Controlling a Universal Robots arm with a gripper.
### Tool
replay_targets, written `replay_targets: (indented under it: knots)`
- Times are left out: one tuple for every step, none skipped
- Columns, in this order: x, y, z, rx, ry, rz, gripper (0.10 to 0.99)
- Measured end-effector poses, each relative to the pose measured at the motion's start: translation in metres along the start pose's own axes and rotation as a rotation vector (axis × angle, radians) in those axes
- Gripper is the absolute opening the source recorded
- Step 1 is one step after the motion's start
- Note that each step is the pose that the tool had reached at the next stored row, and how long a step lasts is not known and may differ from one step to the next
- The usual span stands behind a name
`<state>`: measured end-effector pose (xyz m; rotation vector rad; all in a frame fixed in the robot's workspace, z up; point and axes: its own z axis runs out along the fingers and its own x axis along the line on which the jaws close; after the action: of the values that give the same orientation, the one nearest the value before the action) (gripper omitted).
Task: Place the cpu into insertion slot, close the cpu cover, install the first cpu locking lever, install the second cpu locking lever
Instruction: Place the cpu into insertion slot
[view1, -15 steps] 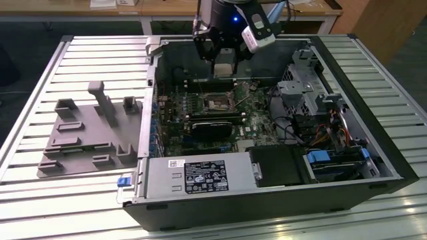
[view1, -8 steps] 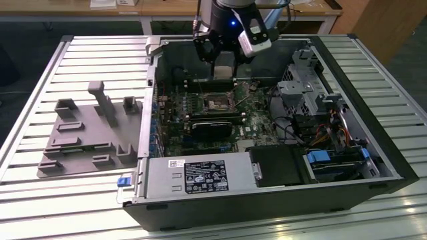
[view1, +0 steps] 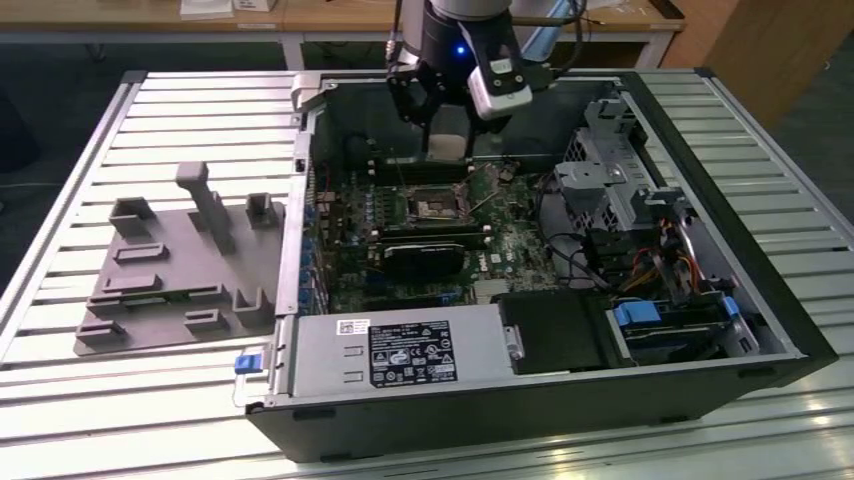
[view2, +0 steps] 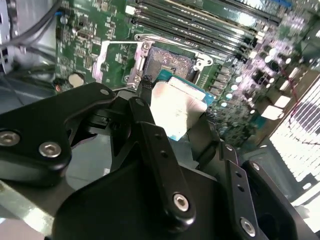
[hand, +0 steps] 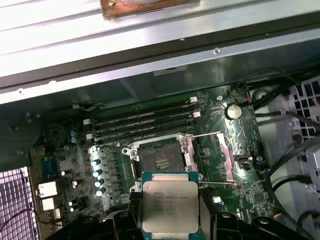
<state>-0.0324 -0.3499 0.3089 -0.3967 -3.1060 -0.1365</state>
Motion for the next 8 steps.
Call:
replay_targets:
  knots:
    - [0.0000,0.0000,0.0004,0.000,-0.0016,0.018,0.537]
    - [0.0000,0.0000,0.0007,-0.001,-0.0031,0.036,0.537]
    - [0.0000,-0.0001,0.0009,-0.001,-0.0047,0.054,0.537]
    - [0.0000,-0.0001,0.0012,-0.001,-0.0062,0.072,0.537]
    - [0.0000,-0.0001,0.0014,-0.002,-0.0078,0.090,0.537]
    - [0.0000,-0.0002,0.0015,-0.002,-0.0094,0.110,0.537]
    - [0.0000,-0.0001,0.0017,-0.002,-0.0110,0.128,0.537]
    - [0.0000,-0.0002,0.0018,-0.003,-0.0125,0.145,0.537]
